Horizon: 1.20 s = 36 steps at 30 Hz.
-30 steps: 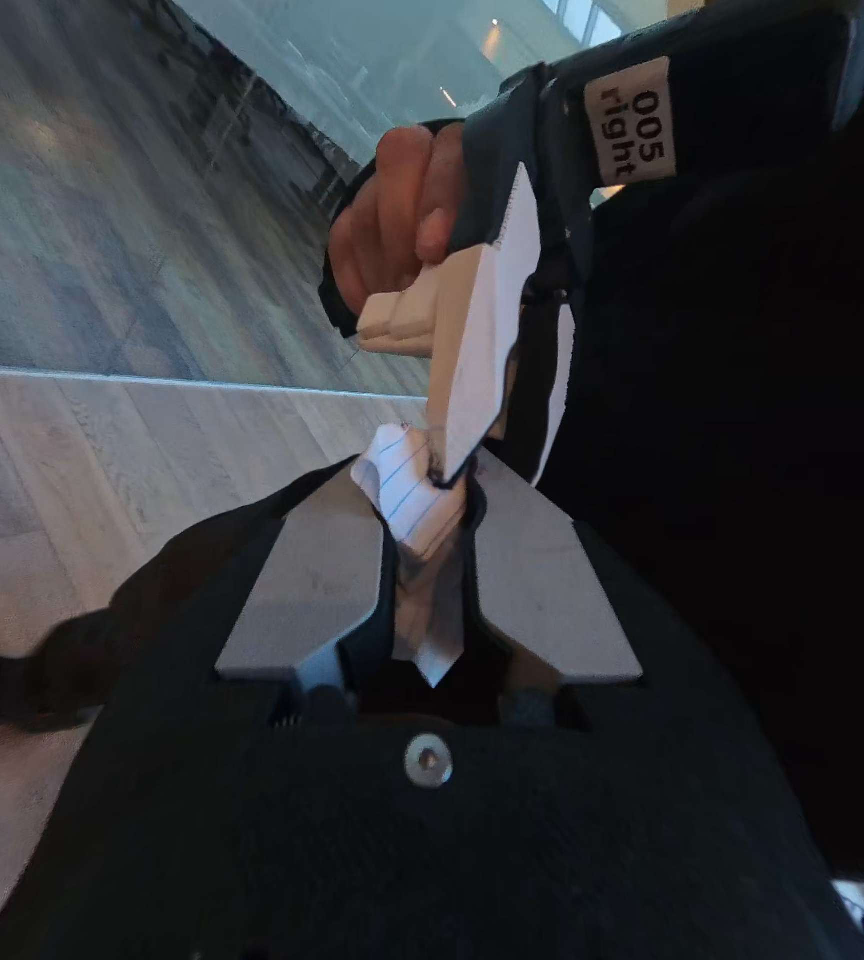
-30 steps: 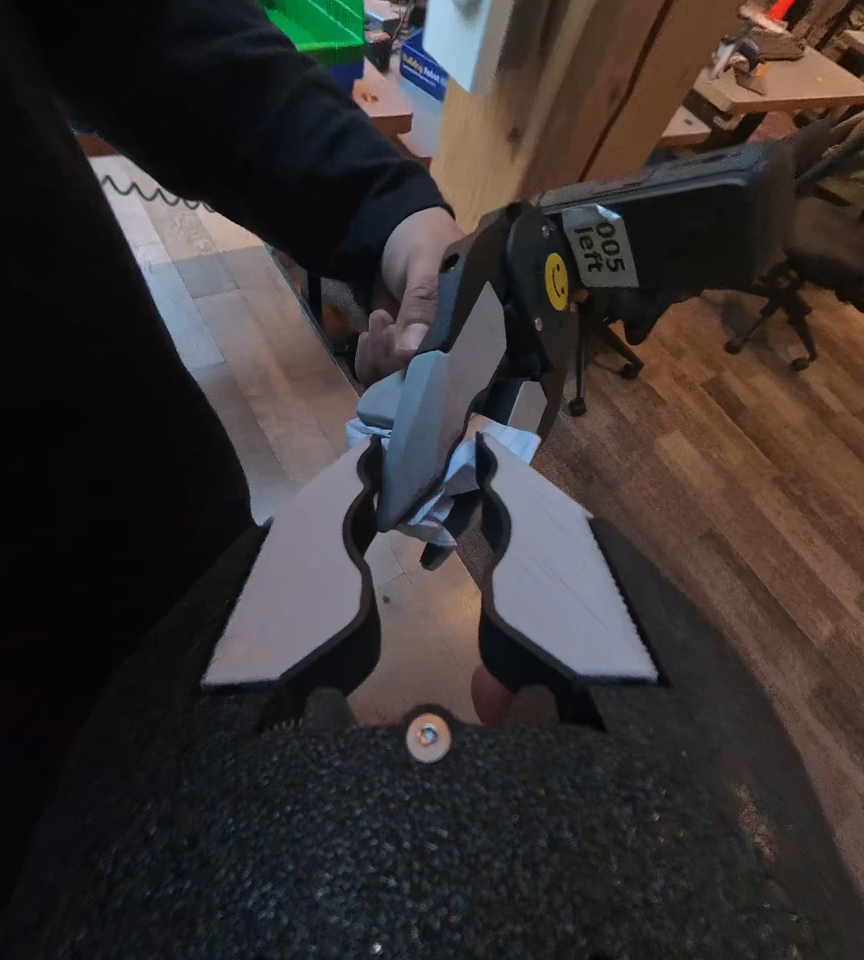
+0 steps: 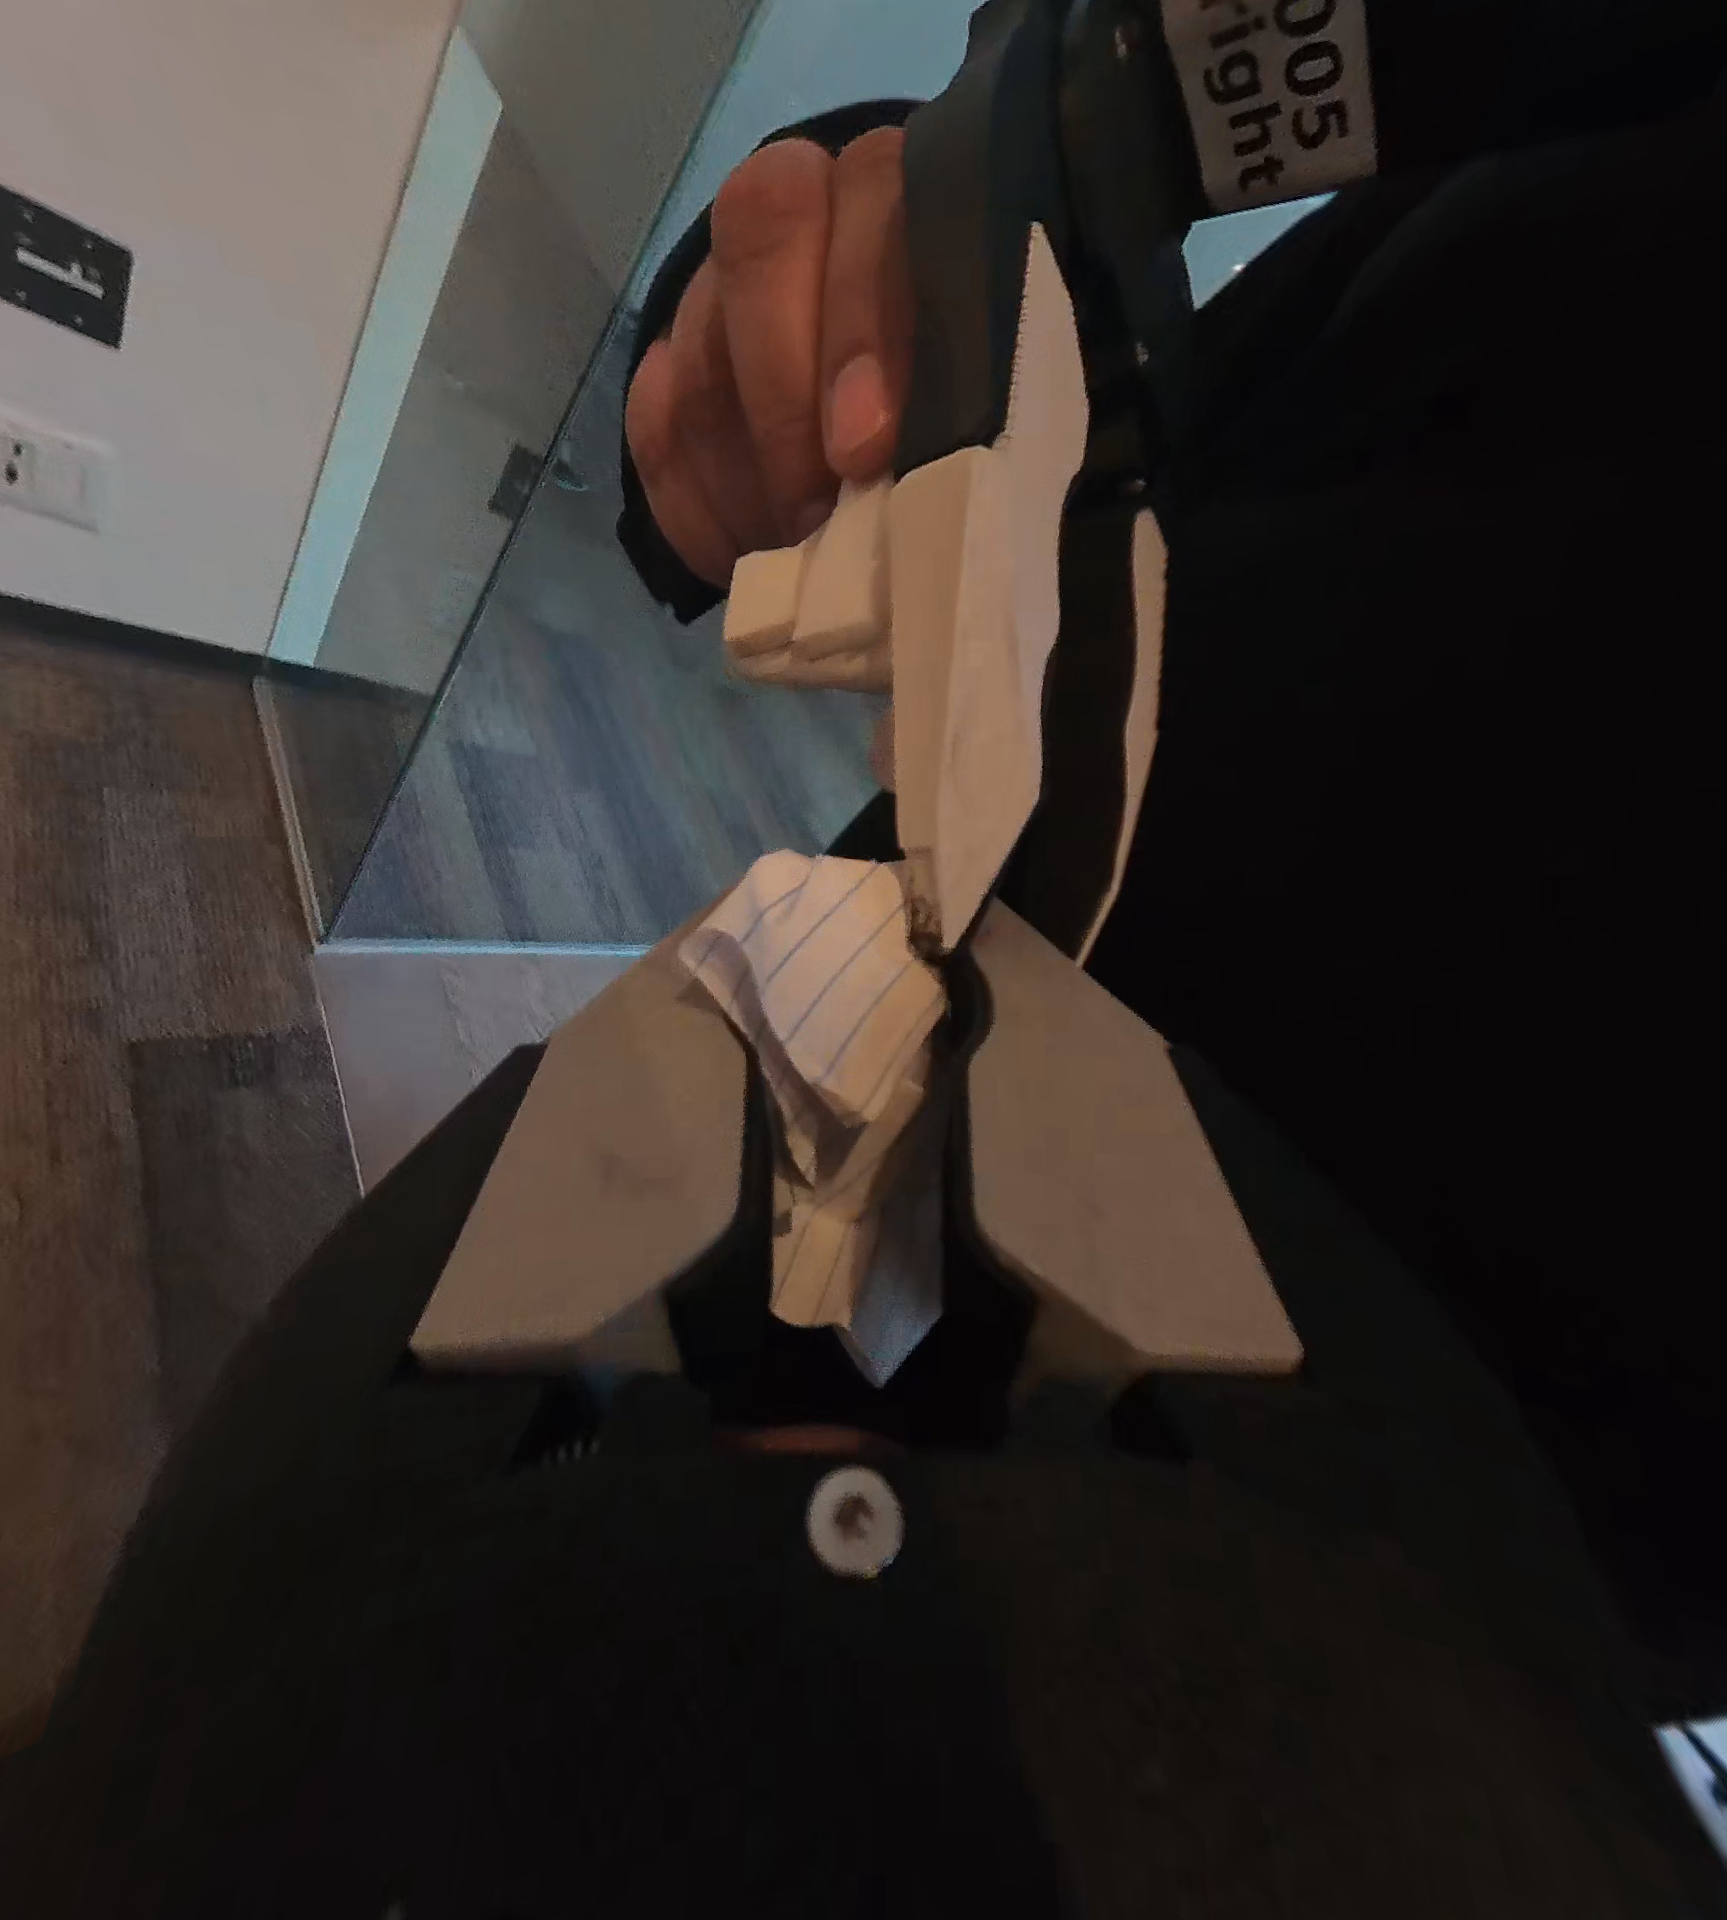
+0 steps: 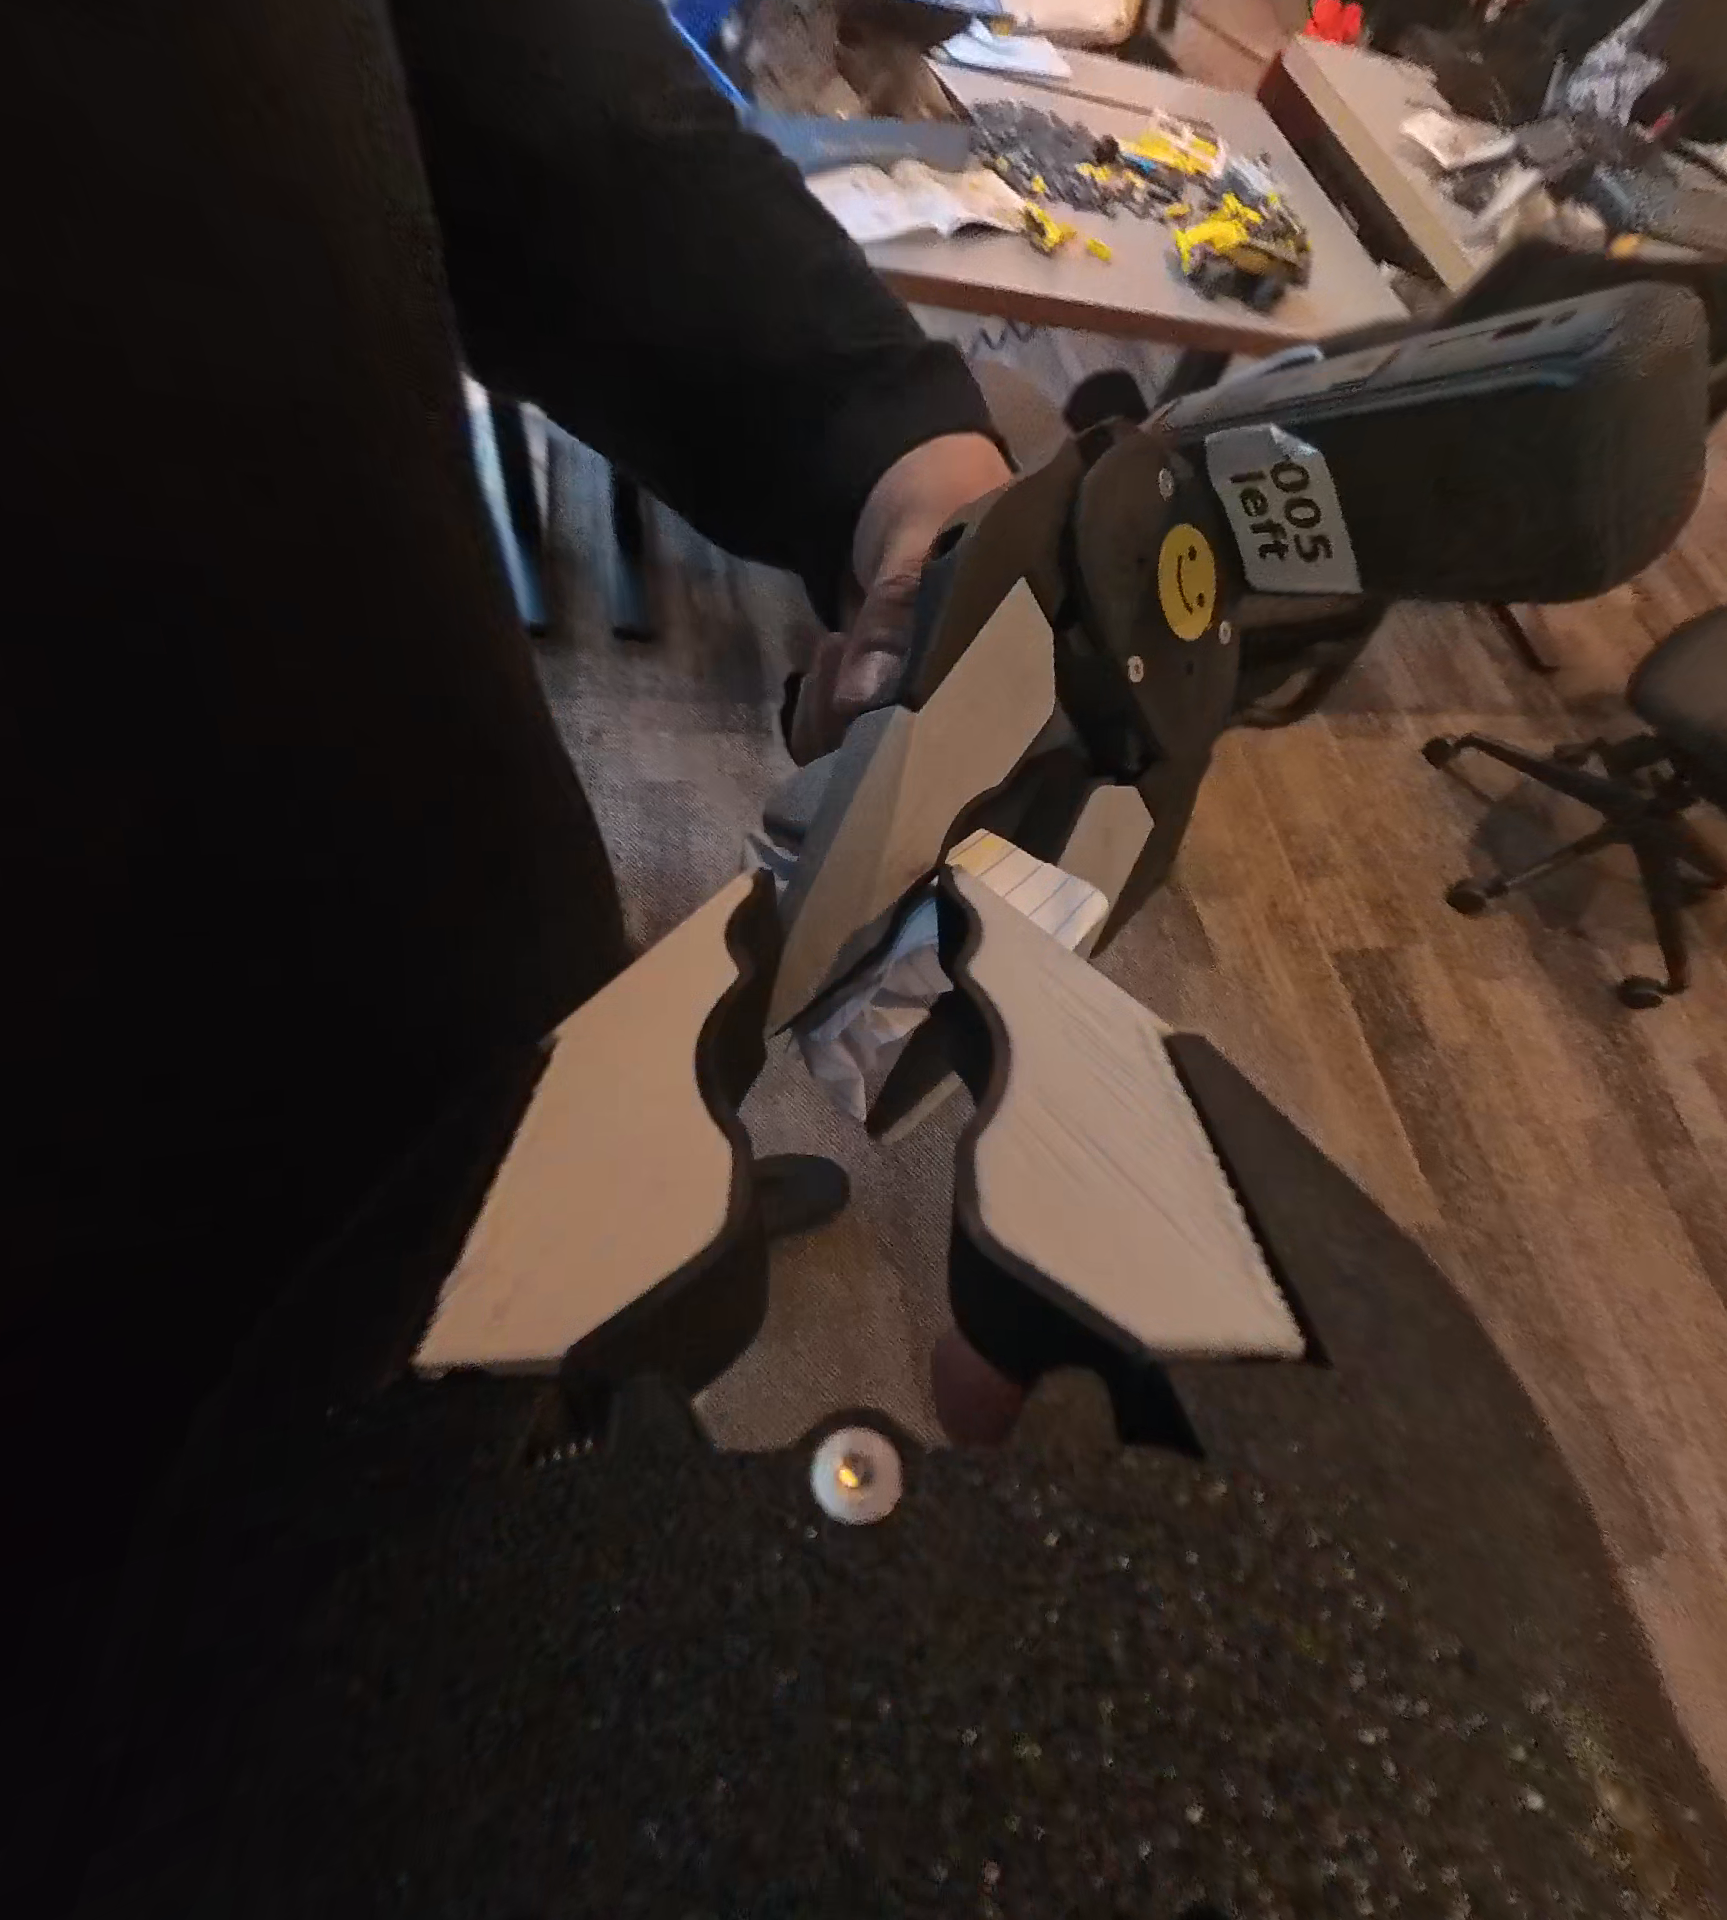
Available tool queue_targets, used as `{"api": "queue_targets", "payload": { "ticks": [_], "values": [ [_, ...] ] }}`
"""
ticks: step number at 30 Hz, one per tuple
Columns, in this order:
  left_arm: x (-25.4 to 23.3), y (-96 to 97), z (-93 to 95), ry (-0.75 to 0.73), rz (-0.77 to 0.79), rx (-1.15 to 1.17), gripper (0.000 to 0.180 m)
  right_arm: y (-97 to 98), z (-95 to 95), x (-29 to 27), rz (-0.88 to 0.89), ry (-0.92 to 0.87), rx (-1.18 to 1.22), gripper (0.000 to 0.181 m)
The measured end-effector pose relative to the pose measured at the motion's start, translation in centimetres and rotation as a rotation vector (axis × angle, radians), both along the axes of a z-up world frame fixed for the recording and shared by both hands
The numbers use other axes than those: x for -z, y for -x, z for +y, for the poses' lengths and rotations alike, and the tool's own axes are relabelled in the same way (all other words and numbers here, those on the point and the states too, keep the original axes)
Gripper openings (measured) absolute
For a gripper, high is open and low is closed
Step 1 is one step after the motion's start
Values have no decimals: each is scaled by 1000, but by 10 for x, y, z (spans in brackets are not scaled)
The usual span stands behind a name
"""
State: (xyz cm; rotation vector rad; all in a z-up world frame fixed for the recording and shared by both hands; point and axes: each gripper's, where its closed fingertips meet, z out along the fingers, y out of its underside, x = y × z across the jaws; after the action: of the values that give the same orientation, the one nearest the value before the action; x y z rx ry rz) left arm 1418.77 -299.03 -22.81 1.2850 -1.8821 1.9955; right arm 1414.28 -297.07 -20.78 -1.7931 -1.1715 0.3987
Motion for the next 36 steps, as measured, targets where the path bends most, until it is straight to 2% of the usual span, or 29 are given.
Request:
{"api": "queue_targets", "payload": {
  "ticks": [5, 8, 11, 16, 17, 21, 24, 26, 30, 36],
  "values": [
    [-11, -39, 101, 119, -14, 199, 26, -47, 105, 2, 0, 72, 75, 31],
    [-23, -62, 161, 145, -27, 260, 23, -72, 161, -13, 18, 33, 83, 30],
    [-18, -94, 218, 123, -48, 258, 21, -104, 215, -19, 28, 12, 87, 22],
    [1, -167, 319, 169, -12, 144, 20, -182, 306, -4, 83, 12, 86, 10],
    [6, -185, 338, 156, -6, 127, 20, -204, 331, 3, 90, -3, 91, 12],
    [20, -267, 414, 61, 57, 94, 20, -296, 413, 12, 185, -29, 117, 39],
    [3, -328, 465, 50, 126, 92, 20, -372, 477, 1, 237, -15, 132, 54],
    [-11, -358, 492, -1, 133, 153, 21, -407, 508, -20, 246, -26, 55, 58],
    [-24, -403, 540, -5, 176, 270, 20, -453, 561, -32, 194, 8, -119, 52],
    [-7, -463, 627, -89, 125, 290, 21, -491, 644, -22, 157, 50, -221, 30]
  ]
}}
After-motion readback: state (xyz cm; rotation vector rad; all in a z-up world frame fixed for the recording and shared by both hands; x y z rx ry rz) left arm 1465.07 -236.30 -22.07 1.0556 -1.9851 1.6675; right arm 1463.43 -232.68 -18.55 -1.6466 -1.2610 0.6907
